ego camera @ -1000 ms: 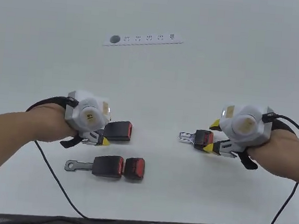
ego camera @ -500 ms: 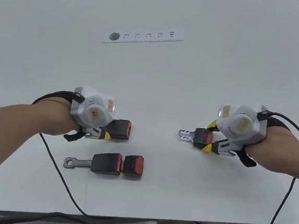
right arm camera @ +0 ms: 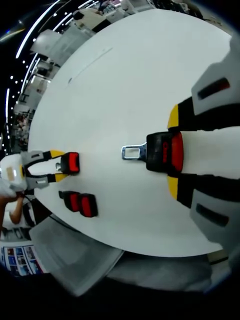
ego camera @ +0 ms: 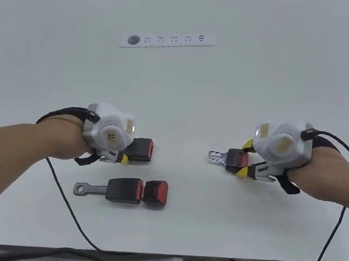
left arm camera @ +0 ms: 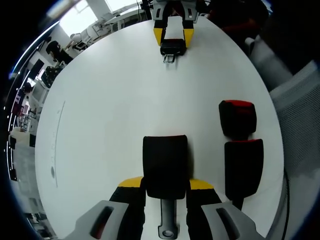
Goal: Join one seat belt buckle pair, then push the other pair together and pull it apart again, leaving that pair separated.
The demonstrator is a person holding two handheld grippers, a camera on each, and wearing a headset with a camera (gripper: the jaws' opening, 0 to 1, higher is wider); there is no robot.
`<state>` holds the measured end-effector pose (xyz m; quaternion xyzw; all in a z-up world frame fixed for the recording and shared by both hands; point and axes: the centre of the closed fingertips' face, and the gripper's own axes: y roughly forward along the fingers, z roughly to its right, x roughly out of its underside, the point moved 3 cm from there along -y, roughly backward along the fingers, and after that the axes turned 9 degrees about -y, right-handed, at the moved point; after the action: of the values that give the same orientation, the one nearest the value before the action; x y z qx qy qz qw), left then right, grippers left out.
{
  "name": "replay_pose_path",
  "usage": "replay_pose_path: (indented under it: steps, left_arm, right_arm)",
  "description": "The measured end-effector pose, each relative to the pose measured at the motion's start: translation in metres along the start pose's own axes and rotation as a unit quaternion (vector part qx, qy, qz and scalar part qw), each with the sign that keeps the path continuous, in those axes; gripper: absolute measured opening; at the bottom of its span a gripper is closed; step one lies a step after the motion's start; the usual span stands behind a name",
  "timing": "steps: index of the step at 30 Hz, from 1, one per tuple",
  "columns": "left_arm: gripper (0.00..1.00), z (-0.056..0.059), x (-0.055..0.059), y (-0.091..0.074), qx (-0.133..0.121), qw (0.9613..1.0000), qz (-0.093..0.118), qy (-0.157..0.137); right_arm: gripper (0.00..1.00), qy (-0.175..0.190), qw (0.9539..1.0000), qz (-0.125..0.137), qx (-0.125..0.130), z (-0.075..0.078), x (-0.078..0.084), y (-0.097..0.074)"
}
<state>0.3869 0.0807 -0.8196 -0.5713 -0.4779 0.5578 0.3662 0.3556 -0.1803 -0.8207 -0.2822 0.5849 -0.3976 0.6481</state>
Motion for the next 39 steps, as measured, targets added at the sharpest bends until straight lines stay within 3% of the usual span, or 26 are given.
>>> replay_pose_path:
  steps: [13, 21, 39]
  left_arm:
    - [0.31, -0.001, 0.000, 0.002, 0.008, 0.9999, -0.003, -0.006]
    - [0.32, -0.001, 0.001, 0.003, 0.008, 0.9999, -0.004, -0.010]
    - [0.32, -0.001, 0.001, 0.005, 0.011, 0.9997, -0.019, -0.009]
  right_arm:
    - [0.32, -0.003, 0.9994, 0.001, -0.033, 0.005, -0.002, 0.007]
    - [0.32, -0.011, 0.9994, -0.009, -0.033, 0.004, -0.007, 0.010]
    - [0.32, -0.011, 0.9991, 0.032, -0.024, 0.005, -0.059, 0.043]
